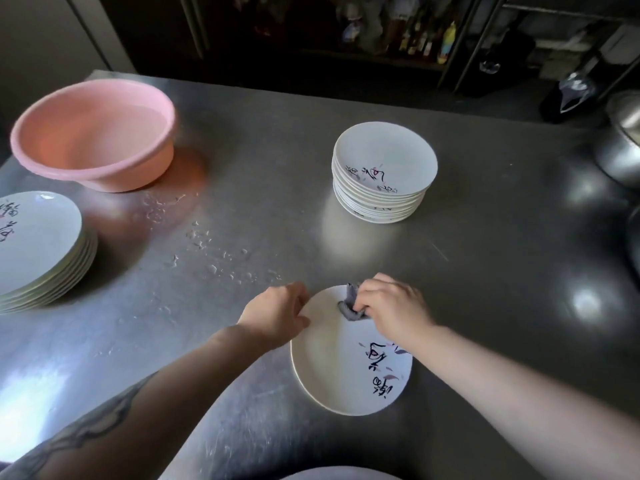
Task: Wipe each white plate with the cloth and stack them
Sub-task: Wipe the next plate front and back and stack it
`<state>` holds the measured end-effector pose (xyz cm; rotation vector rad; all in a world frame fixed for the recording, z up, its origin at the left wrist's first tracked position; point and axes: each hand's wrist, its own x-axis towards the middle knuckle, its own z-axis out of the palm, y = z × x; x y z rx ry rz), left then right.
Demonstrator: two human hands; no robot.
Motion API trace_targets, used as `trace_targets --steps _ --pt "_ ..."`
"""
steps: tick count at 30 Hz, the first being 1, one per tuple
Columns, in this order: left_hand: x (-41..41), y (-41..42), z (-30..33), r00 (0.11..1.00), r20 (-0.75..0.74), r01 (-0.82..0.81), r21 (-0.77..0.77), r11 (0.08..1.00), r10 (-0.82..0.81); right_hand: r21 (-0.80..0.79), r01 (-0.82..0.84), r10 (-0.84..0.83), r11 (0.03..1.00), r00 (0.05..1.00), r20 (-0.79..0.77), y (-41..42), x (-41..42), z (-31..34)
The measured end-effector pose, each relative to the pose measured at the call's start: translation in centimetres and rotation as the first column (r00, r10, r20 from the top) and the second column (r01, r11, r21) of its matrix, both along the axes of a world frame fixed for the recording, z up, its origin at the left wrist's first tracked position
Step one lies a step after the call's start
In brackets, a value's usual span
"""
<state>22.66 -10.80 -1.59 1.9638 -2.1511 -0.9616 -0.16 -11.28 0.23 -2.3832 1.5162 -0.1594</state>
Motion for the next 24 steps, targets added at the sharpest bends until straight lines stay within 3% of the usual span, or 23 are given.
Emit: trace_targets --steps 3,5,12,15,18,24 --pt "-0.2 -1.5 0.8 0.984 0.132 0.135 -0.100 0.986 -0.121 -0.009 -0.055 0.055 0.998 0.998 0.005 -0.2 1.6 0.3" --pt "-1.0 -2.1 0.9 0.990 0.089 0.119 -0.154 0.981 -0.106 -0.039 -0.077 0.079 0.996 0.996 0.044 -0.3 2.4 0.3" --pt "1.0 -0.8 0.3 0.999 0.043 0.023 0.049 0.999 -0.025 -0.097 0.000 0.009 0.995 0.995 0.096 0.4 0.7 0.4" --pt "0.9 -1.0 0.7 0.994 0.061 0.092 -0.009 0.996 -0.092 -0.147 -0.013 0.027 0.989 0.995 0.098 0.6 1.2 0.7" --pt "-1.0 -1.5 1.0 0.998 -0.021 0.064 -0.123 0.990 -0.067 -0.175 -0.068 0.081 0.982 0.994 0.072 0.4 2.6 0.7" --pt "0.7 -0.7 0.5 1.000 -0.002 -0.005 0.028 1.000 0.005 -0.181 -0.055 0.060 0.982 0.998 0.023 0.7 0.7 0.2"
